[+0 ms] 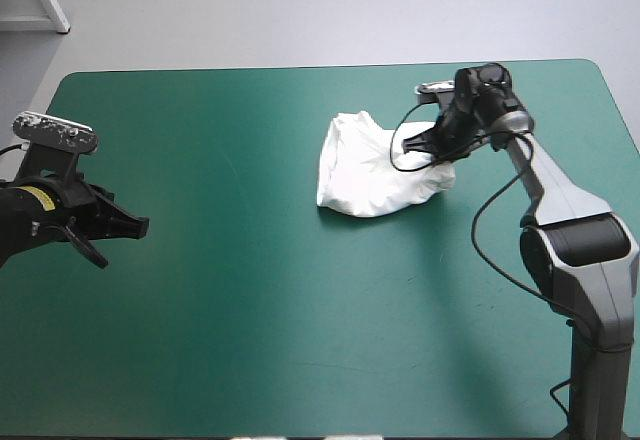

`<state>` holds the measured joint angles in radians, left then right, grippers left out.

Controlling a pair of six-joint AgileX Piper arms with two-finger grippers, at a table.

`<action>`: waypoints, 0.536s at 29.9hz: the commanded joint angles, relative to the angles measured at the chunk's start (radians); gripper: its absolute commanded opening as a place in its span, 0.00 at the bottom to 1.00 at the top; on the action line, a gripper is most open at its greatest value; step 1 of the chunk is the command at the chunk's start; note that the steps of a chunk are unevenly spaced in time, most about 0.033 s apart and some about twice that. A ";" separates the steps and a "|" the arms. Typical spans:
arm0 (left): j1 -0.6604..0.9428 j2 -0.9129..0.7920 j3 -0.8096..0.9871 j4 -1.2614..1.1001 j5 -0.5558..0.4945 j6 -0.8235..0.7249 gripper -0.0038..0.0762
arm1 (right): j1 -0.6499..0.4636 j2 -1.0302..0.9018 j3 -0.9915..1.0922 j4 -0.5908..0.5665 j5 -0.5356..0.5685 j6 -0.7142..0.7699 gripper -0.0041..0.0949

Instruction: Fold the cloth

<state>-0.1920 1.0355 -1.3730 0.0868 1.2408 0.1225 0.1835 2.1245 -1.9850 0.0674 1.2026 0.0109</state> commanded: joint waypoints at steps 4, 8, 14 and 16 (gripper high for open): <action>0.001 -0.011 -0.023 -0.007 -0.046 0.001 0.07 | -0.193 -0.170 0.073 -0.030 -0.020 -0.011 0.02; 0.001 -0.011 -0.023 -0.008 -0.046 -0.004 0.07 | -0.328 -0.213 0.077 -0.020 -0.020 -0.022 0.02; 0.001 -0.011 -0.023 -0.008 -0.044 -0.004 0.07 | -0.476 -0.229 0.077 0.051 -0.020 -0.052 0.02; 0.001 -0.011 -0.023 -0.008 -0.038 -0.004 0.07 | -0.507 -0.229 0.077 0.059 -0.020 -0.064 0.02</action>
<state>-0.1920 1.0355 -1.3730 0.0840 1.2447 0.1225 -0.2857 1.9631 -1.8822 0.0980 1.2038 -0.0301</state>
